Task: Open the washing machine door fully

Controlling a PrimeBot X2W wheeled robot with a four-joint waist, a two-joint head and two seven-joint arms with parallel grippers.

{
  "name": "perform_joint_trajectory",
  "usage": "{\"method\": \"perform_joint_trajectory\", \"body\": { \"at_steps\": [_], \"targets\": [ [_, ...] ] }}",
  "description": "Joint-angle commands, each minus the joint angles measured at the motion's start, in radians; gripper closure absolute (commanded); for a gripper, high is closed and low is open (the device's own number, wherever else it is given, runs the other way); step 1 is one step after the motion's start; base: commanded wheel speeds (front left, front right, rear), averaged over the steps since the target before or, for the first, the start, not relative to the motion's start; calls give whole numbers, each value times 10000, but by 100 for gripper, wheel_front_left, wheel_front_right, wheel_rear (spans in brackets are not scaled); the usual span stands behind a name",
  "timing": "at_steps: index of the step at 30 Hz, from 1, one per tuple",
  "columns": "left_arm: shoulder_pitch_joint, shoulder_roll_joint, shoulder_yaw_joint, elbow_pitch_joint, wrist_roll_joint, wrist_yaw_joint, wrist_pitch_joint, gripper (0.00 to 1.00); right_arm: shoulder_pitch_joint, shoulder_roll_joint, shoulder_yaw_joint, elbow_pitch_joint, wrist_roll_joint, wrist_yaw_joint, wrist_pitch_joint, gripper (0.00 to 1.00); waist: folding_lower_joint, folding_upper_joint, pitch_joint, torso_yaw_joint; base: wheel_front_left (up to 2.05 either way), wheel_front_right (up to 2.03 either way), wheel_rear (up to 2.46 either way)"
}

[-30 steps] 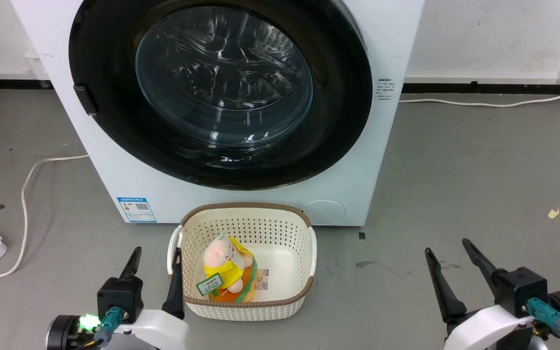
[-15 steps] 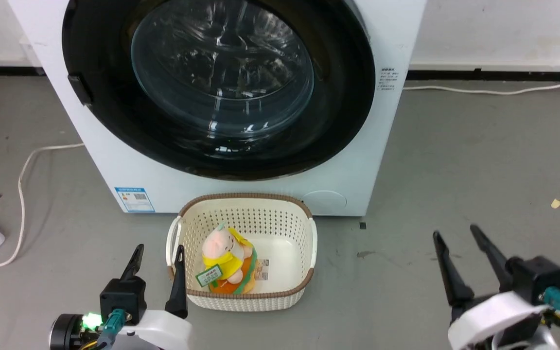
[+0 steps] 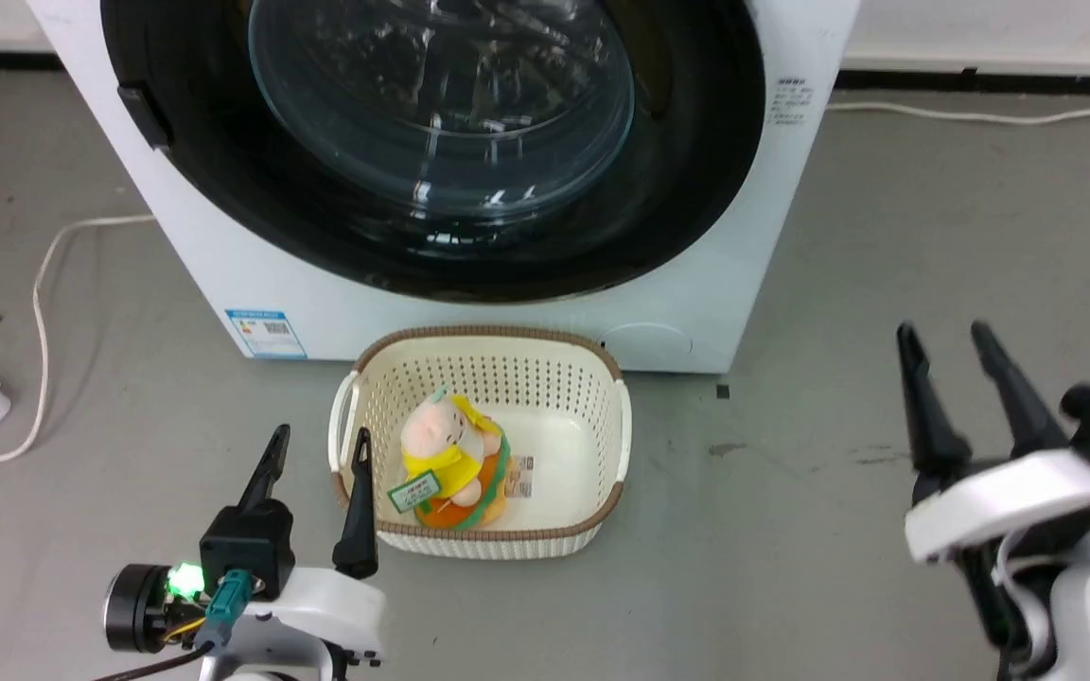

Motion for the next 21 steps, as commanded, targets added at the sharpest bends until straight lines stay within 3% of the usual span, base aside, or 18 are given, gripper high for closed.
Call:
{"method": "perform_joint_trajectory", "body": {
  "at_steps": [1, 21],
  "targets": [
    [-181, 6, -38, -59, -84, 63, -97, 0, -332, -20, -85, 67, 226, 4, 49, 0, -1, 0, 116, 43, 0, 0, 0],
    [-786, 6, -442, -145, -231, 273, -515, 0, -3862, 37, -829, 2037, 2083, 6, 886, 0, -2, 0, 1226, 544, 0, 0, 0]
  ]
}}
